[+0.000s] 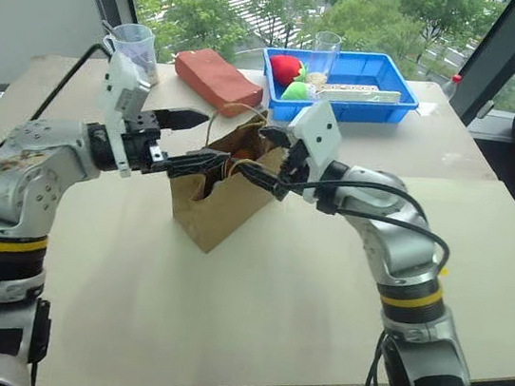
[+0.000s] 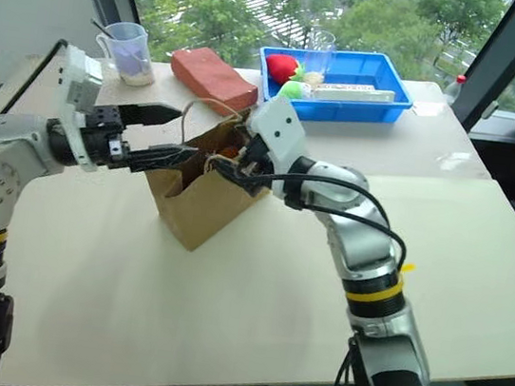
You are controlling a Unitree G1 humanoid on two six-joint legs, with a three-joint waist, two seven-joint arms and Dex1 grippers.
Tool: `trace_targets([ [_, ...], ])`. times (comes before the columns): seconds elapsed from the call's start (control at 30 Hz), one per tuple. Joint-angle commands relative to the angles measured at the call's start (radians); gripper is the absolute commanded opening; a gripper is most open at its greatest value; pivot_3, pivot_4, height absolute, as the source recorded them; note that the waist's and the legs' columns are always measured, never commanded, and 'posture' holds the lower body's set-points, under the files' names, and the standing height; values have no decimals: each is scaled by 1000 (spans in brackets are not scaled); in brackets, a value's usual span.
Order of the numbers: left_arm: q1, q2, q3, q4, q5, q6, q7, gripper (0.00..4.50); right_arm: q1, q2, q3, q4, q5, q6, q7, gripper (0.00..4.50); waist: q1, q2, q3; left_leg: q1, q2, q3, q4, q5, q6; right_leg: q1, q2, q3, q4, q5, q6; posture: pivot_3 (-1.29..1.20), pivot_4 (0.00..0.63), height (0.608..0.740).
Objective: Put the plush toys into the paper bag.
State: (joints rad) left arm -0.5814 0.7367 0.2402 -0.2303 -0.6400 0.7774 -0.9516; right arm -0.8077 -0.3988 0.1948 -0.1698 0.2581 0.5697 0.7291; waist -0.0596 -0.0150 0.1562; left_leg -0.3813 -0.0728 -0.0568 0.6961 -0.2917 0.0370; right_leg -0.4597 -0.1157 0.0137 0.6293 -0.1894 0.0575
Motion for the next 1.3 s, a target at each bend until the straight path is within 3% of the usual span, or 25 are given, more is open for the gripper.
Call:
trace_targets([
  [0.03,15,39,69,-68,-55,13,16,4500,-23,-43,-22,-52,37,12,71,4465,4,0,0,0,0,0,0,0,0,0,0,0,0,0,0,0,150,740],
  [0.3,243,121,108,-181,-42,-52,-11,4500,-29,-184,-32,-71,81,8,247,4465,19,0,0,0,1,1,-1,-1,-1,0,1,0,-2,0,0,0,150,740],
  [0.53,370,25,96,-203,5,-168,80,4500,-51,-292,-128,-156,256,185,327,4465,39,0,0,0,1,1,-1,-1,0,2,0,0,-5,0,0,0,150,740],
  [0.77,409,-35,6,-163,30,-241,56,4500,-116,-380,-174,-210,448,399,364,4465,51,0,0,0,1,1,-1,-2,1,2,-1,0,-5,0,0,0,150,740],
  [1.17,331,-134,-122,-46,154,-394,97,4500,-117,-370,-129,-251,451,419,278,4465,54,0,0,0,1,2,0,-2,1,2,-1,0,-5,0,0,0,150,740],
  [1.3,359,-163,-121,-84,160,-403,135,4500,-115,-369,-137,-264,451,419,264,4465,53,0,0,-1,1,2,0,-2,1,2,-1,0,-5,0,0,0,150,740],
])
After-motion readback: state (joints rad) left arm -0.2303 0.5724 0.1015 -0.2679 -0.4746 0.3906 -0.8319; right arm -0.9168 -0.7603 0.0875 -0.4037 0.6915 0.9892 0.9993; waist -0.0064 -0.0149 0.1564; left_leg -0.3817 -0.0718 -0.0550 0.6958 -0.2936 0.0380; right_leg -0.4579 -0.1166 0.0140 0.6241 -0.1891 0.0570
